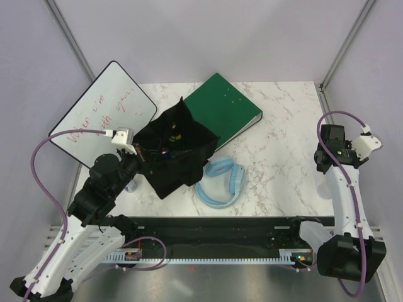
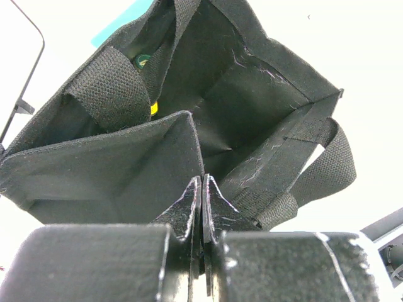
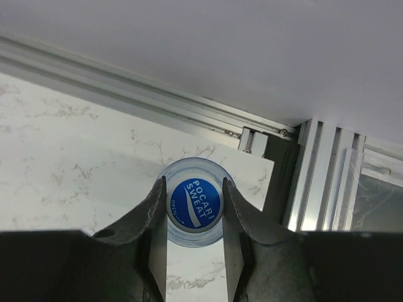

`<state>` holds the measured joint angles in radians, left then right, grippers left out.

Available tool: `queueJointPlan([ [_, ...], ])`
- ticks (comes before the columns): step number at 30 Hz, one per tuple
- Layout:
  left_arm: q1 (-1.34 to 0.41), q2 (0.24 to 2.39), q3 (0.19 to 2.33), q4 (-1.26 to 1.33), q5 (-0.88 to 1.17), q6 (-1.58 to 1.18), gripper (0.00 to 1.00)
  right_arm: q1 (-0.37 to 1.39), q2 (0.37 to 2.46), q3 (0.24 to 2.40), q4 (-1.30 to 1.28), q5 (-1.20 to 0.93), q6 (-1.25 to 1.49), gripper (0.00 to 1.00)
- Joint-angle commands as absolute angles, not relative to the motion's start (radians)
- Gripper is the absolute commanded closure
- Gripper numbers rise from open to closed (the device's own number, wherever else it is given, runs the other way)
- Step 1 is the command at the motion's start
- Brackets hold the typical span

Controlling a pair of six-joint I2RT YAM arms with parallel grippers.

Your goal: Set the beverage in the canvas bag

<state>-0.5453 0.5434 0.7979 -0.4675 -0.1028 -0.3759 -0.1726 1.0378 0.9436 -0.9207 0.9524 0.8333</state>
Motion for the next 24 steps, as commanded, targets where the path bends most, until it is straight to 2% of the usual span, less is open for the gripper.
queueJointPlan([
  [1, -0.546, 0.564, 0.788, -0.492, -0.117, -0.339, 0.98, -0.175, 0.953, 0.972, -0.747, 0.755, 0.551, 1.00],
  [6, -0.546, 0.554, 0.787, -0.492, -0.127, -0.339, 0.98, -0.173, 0.956, 1.100, -0.739, 0.474, 0.295, 1.00],
  [14, -0.546, 0.560, 0.788, -0.494, -0.123, -0.337, 0.98, -0.160, 1.072, 1.477, -0.848, -0.036, 0.167, 1.00],
  [17, -0.546, 0.560, 0.788, -0.492, -0.120, -0.337, 0.98, -0.121, 1.138, 1.644, -0.893, -0.159, 0.166, 1.00],
  [24, -0.545, 0.555, 0.788, -0.492, -0.120, -0.336, 0.98, 0.161, 1.288, 1.958, -0.891, -0.150, 0.227, 1.00],
])
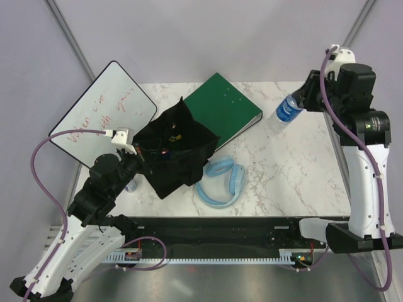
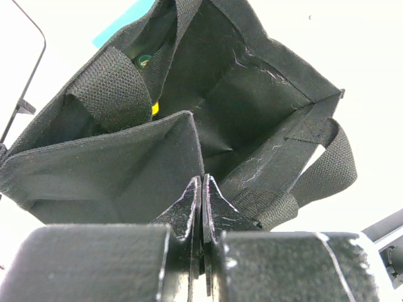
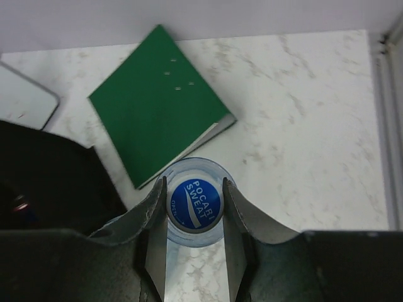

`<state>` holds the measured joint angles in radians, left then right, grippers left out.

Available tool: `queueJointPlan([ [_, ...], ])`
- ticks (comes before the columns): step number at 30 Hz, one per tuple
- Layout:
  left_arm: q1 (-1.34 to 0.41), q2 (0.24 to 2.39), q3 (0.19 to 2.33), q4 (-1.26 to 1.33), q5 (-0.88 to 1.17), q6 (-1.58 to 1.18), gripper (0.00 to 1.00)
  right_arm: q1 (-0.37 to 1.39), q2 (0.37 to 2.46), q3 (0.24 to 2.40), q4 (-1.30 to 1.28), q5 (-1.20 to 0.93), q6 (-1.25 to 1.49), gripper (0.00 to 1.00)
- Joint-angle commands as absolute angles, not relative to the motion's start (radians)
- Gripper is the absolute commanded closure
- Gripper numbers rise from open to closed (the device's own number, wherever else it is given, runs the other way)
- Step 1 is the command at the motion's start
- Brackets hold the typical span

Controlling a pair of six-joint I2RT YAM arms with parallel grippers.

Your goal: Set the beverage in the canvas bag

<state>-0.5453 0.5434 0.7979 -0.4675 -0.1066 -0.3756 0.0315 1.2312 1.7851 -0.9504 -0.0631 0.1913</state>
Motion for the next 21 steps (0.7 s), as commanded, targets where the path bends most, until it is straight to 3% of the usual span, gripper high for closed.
queueJointPlan([
  [1, -0.546, 0.555, 0.788, -0.492, -0.118, -0.336, 0.98, 0.220, 1.307, 1.992, -0.884, -0.156, 0.239, 1.00],
  [6, -0.545, 0.555, 0.790, -0.494, -0.115, -0.339, 0.98, 0.382, 1.423, 2.195, -0.792, -0.189, 0.291, 1.00],
  [10, -0.545, 0.546, 0.788, -0.492, -0.124, -0.341, 0.98, 0.498, 1.480, 2.212, -0.623, -0.265, 0.354, 1.00],
  [21, -0.545, 0.538, 0.788, -0.495, -0.127, -0.348, 0.98, 0.800, 1.661, 2.272, -0.558, -0.172, 0.302, 1.00],
])
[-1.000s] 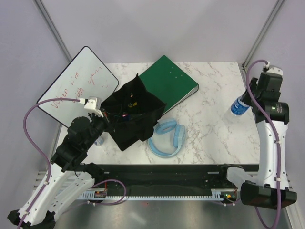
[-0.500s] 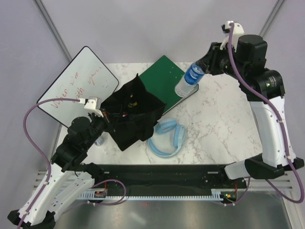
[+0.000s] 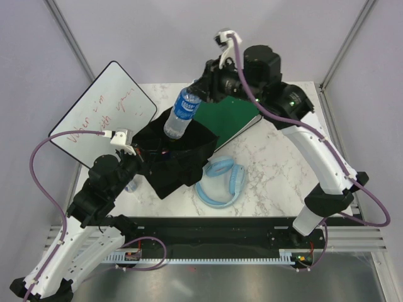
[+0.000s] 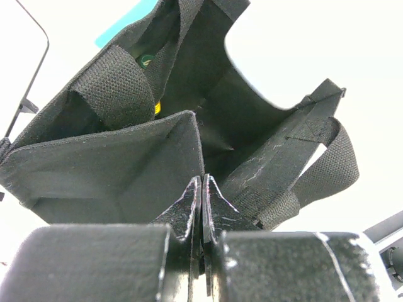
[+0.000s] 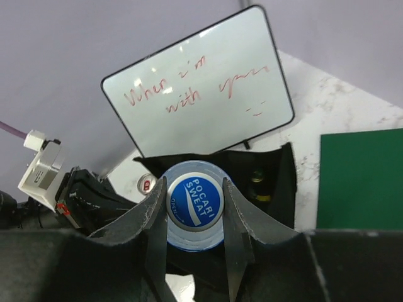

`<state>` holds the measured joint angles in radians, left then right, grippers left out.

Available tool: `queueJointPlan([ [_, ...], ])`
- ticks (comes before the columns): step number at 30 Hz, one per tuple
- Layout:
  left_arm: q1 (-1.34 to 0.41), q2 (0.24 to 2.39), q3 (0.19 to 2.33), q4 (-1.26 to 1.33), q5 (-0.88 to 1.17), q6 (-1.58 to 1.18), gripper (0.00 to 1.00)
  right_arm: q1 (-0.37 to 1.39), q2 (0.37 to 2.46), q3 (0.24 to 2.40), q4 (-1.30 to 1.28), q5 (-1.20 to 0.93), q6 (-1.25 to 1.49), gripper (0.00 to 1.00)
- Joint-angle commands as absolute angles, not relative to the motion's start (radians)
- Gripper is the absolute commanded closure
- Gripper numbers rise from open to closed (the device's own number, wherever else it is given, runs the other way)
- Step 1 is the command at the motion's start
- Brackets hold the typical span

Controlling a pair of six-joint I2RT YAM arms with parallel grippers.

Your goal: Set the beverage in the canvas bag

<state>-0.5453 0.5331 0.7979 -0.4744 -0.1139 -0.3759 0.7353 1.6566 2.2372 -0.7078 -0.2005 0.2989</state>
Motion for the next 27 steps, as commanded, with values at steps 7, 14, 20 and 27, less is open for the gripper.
queueJointPlan([
  [7, -0.545, 0.537, 0.788, -0.499, -0.121, -0.350, 0.98, 0.851, 1.602, 2.100, -0.539, -0.012, 0.193, 1.00],
  [14, -0.545, 0.535, 0.790, -0.497, -0.126, -0.348, 0.98, 0.851, 1.509, 1.904, -0.522, 0.135, 0.135, 1.00],
  [20, -0.545, 0.538, 0.792, -0.499, -0.124, -0.347, 0.98, 0.851, 1.491, 1.826, -0.500, 0.178, 0.101, 1.00],
  [27, -0.545, 0.538, 0.792, -0.495, -0.120, -0.348, 0.98, 0.888, 1.425, 1.579, -0.261, 0.216, 0.048, 1.00],
])
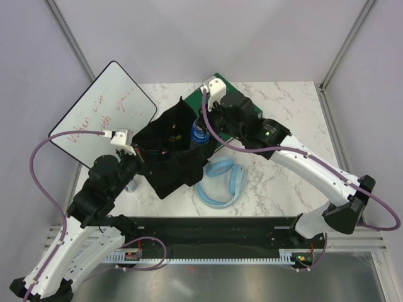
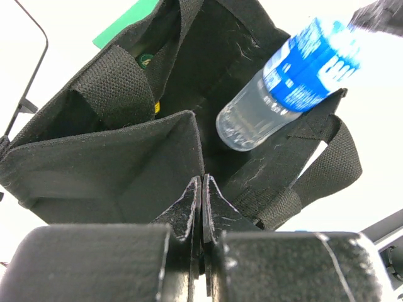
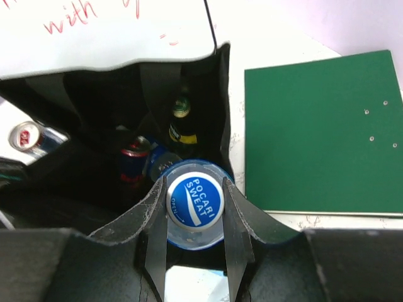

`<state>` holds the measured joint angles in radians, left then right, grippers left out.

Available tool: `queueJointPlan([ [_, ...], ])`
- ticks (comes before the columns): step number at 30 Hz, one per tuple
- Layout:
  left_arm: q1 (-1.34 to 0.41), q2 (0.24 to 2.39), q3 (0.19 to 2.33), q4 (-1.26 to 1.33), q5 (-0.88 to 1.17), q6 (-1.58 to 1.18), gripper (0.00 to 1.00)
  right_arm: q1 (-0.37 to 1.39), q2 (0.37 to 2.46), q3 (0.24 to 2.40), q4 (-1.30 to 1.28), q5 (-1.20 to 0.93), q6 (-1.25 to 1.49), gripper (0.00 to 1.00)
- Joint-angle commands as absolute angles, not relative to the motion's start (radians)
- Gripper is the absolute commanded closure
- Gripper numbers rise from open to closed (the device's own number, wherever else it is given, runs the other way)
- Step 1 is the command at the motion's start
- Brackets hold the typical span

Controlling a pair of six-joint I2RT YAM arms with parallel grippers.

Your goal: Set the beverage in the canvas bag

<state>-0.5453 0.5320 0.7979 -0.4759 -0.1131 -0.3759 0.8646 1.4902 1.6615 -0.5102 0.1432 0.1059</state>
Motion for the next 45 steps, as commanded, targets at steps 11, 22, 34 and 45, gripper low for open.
queueJointPlan([
  [11, -0.545, 0.529, 0.790, -0.497, -0.120, -0.350, 0.98, 0.971, 1.470, 1.445, -0.172, 0.301, 0.022, 1.00],
  [22, -0.546, 0.523, 0.788, -0.497, -0.115, -0.350, 0.98, 0.982, 1.549, 1.390, -0.158, 0.321, 0.055, 1.00],
  [34, -0.545, 0.506, 0.788, -0.495, -0.112, -0.351, 0.98, 0.982, 1.649, 1.359, -0.146, 0.305, 0.081, 1.00],
  [45, -0.545, 0.502, 0.788, -0.495, -0.112, -0.351, 0.98, 0.980, 1.654, 1.276, -0.161, 0.264, 0.133, 1.00],
])
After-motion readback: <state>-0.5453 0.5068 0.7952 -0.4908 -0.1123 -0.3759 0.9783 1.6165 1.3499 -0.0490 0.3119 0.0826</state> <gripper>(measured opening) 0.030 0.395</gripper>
